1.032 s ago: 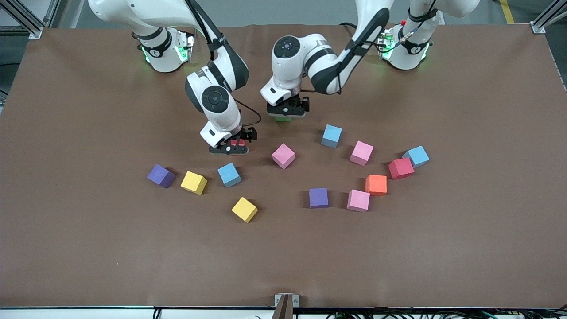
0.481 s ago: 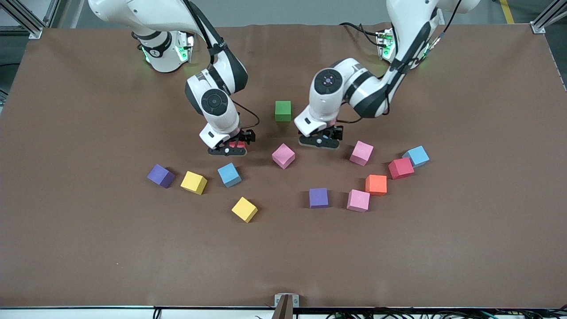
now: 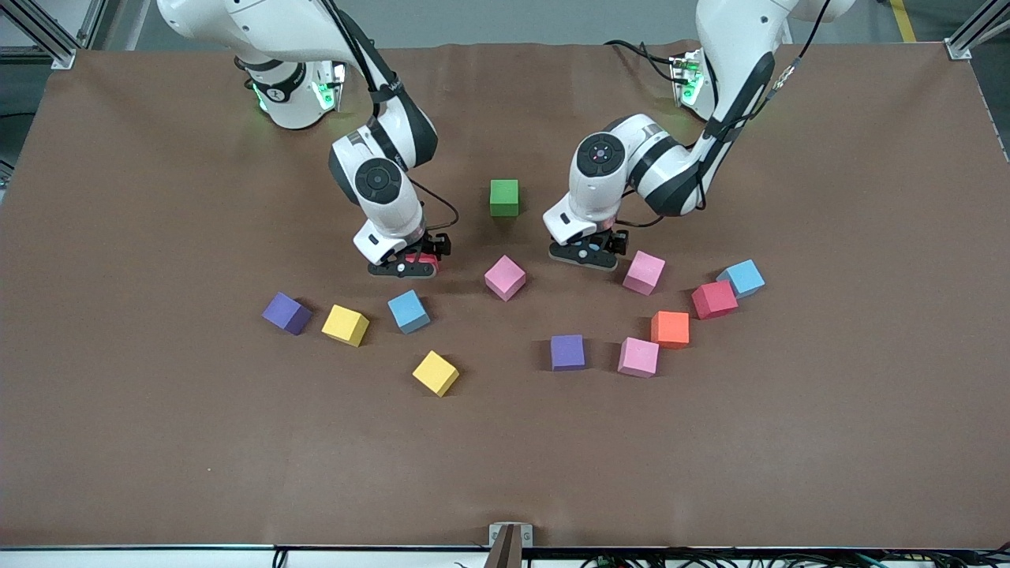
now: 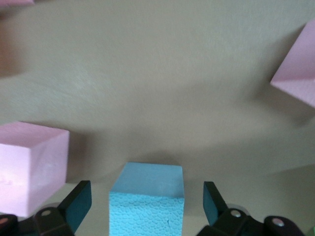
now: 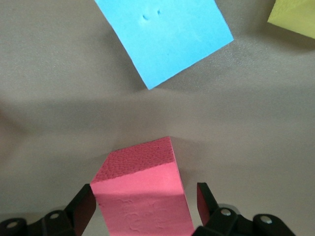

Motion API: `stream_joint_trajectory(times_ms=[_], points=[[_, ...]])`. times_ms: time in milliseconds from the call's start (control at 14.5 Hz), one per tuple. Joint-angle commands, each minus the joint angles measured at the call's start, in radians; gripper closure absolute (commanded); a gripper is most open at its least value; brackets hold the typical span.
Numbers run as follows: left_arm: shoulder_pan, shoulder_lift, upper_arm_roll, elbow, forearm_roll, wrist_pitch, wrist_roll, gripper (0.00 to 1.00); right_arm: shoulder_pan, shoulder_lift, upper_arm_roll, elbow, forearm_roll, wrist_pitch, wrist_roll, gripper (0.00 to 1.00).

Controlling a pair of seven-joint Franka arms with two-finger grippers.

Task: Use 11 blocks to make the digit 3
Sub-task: 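Grasp the light blue cube with the left gripper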

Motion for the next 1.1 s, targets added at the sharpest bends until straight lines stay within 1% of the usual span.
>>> stream_joint_trajectory(times_ms=[0, 69, 138, 206, 275, 344, 413, 481, 550, 619, 825, 894, 1032], points=[[0.017, -0.036, -0.006, -0.085, 0.022, 0.074, 0.003, 0.00, -0.010, -0.023, 0.004, -0.025, -0.007, -0.002, 0.040, 0.77], [0.017, -0.041, -0.006, -0.100, 0.023, 0.097, 0.003, 0.00, -0.028, -0.026, 0.004, -0.031, -0.006, -0.004, 0.108, 0.93], [0.018, -0.041, -0.006, -0.108, 0.023, 0.113, 0.005, 0.01, -0.031, -0.042, 0.004, -0.032, -0.006, -0.008, 0.215, 0.99], [0.025, -0.036, -0.006, -0.108, 0.022, 0.119, 0.003, 0.06, -0.030, -0.055, 0.004, -0.033, -0.006, -0.020, 0.345, 1.00], [0.025, -0.035, -0.006, -0.107, 0.022, 0.119, 0.003, 0.17, -0.030, -0.077, 0.004, -0.033, -0.006, -0.039, 0.496, 1.00], [0.025, -0.033, -0.006, -0.104, 0.022, 0.121, 0.002, 0.32, -0.030, -0.095, 0.002, -0.034, -0.006, -0.057, 0.606, 1.00], [0.025, -0.035, -0.006, -0.102, 0.022, 0.121, -0.004, 0.43, -0.032, -0.109, 0.002, -0.037, -0.006, -0.068, 0.686, 1.00], [0.026, -0.035, -0.006, -0.098, 0.020, 0.121, -0.009, 0.51, -0.033, -0.132, 0.003, -0.045, -0.006, -0.069, 0.768, 1.00], [0.029, -0.035, -0.007, -0.094, 0.020, 0.121, -0.027, 0.54, -0.033, -0.149, 0.004, -0.055, -0.006, -0.071, 0.870, 1.00], [0.029, -0.038, -0.010, -0.088, 0.014, 0.118, -0.079, 0.55, -0.030, -0.158, 0.004, -0.060, -0.006, -0.071, 0.967, 1.00], [0.019, -0.070, -0.029, -0.085, 0.002, 0.098, -0.327, 0.55, -0.015, -0.195, 0.007, -0.086, -0.006, -0.073, 1.225, 1.00], [0.017, -0.081, -0.041, -0.085, -0.015, 0.073, -0.448, 0.55, 0.005, -0.204, 0.007, -0.103, -0.006, -0.071, 1.300, 1.00], [0.018, -0.085, -0.082, -0.082, -0.046, 0.062, -0.751, 0.55, 0.045, -0.217, 0.007, -0.141, -0.006, -0.069, 1.452, 1.00]])
